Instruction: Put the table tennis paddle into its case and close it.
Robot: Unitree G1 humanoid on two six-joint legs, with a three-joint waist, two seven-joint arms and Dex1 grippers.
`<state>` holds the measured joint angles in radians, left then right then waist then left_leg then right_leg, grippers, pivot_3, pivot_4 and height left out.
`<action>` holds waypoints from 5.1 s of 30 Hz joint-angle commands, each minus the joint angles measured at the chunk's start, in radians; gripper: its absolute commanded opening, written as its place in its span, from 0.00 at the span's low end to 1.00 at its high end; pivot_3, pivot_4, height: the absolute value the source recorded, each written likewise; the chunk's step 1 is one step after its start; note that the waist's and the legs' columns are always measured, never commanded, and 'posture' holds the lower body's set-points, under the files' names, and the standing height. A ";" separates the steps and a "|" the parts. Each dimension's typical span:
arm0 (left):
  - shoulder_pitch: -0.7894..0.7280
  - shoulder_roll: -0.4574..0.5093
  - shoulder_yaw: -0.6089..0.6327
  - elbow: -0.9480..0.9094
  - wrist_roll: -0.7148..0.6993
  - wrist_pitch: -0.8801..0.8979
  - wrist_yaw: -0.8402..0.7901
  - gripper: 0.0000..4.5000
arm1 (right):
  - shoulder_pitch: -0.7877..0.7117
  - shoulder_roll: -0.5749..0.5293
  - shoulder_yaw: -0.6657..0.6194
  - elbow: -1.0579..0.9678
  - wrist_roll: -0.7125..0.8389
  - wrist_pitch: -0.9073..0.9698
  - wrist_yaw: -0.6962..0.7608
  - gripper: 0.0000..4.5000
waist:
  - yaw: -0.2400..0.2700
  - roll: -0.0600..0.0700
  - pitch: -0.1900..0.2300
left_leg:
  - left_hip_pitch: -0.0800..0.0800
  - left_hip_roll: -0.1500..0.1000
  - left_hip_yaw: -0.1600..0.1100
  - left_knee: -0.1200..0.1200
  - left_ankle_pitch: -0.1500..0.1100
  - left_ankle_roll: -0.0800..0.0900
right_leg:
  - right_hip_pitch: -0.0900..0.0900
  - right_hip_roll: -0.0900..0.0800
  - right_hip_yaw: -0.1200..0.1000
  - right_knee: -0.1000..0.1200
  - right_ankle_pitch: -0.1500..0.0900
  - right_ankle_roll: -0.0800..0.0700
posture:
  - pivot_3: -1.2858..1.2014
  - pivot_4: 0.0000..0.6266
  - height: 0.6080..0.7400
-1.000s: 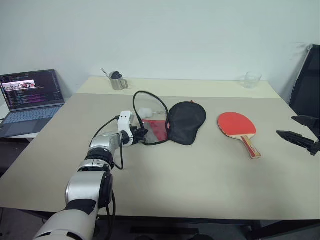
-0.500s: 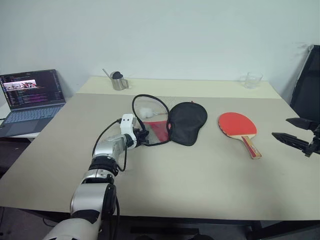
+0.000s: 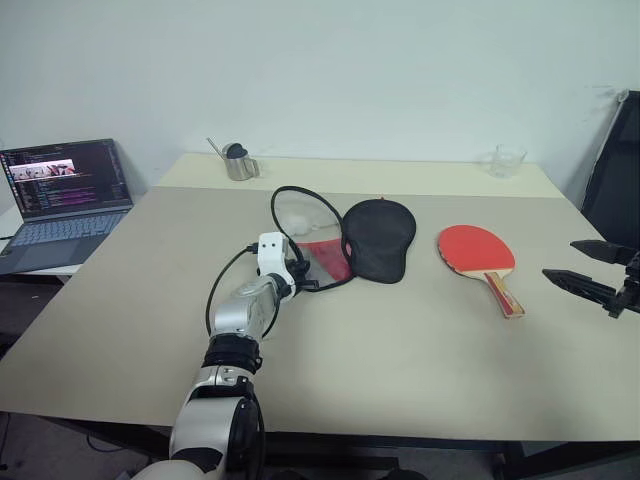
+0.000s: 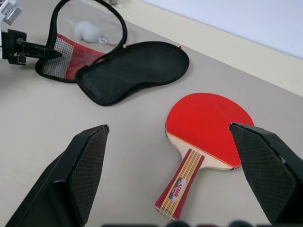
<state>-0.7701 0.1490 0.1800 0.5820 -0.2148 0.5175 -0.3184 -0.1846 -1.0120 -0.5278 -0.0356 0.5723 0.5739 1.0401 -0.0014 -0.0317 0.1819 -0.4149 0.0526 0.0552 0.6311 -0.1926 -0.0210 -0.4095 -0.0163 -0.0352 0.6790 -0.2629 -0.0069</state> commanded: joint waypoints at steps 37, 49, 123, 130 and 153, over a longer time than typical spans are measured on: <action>0.132 0.381 -0.215 -0.212 0.000 -0.029 -0.528 0.63 | -0.008 0.019 -0.002 -0.066 0.029 0.011 -0.025 1.00 | -0.006 0.000 0.000 | 0.001 -0.004 -0.003 -0.001 0.000 0.001 | 0.001 -0.002 0.000 -0.001 0.000 0.002 | 0.52 0.24 1.00; 0.094 0.513 -0.109 -0.379 -0.219 0.002 -0.838 0.63 | -0.182 0.163 0.202 0.018 -0.150 0.198 -0.428 1.00 | 0.001 0.000 0.000 | -0.002 -0.002 -0.003 -0.001 0.000 0.001 | 0.000 -0.006 -0.001 -0.003 0.001 0.003 | 0.52 0.24 1.00; 0.182 0.504 -0.092 -0.599 -0.301 0.090 -0.720 0.64 | -0.962 0.987 0.346 0.729 -0.366 0.025 -1.089 0.24 | -0.034 0.000 0.000 | -0.007 0.011 0.008 -0.004 0.000 0.001 | -0.016 0.007 0.018 0.001 0.002 0.000 | 0.52 0.24 1.00; 0.226 0.525 -0.085 -0.666 -0.314 0.127 -0.697 0.64 | -1.038 1.019 0.340 0.970 -0.389 -0.117 -1.138 0.24 | -0.032 0.000 0.000 | -0.008 0.011 0.008 -0.004 0.000 0.001 | -0.016 0.006 0.018 0.000 0.003 -0.001 | 0.52 0.24 1.00; 0.284 0.554 -0.072 -0.758 -0.340 0.179 -0.644 0.64 | -1.078 1.057 0.330 1.162 -0.400 -0.219 -1.178 0.24 | -0.033 0.000 0.000 | -0.008 0.011 0.008 -0.004 0.000 0.001 | -0.017 0.006 0.018 0.001 0.004 -0.003 | 0.52 0.24 1.00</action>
<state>-0.4835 0.6868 0.0775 -0.1272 -0.5329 0.6951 -0.9684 -1.2137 0.0398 -0.1950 1.1431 0.1768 0.3957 -0.1368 -0.0344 -0.0314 0.1822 -0.4229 0.0638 0.0627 0.6266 -0.1926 -0.0199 -0.4261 -0.0100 -0.0173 0.6796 -0.2589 -0.0097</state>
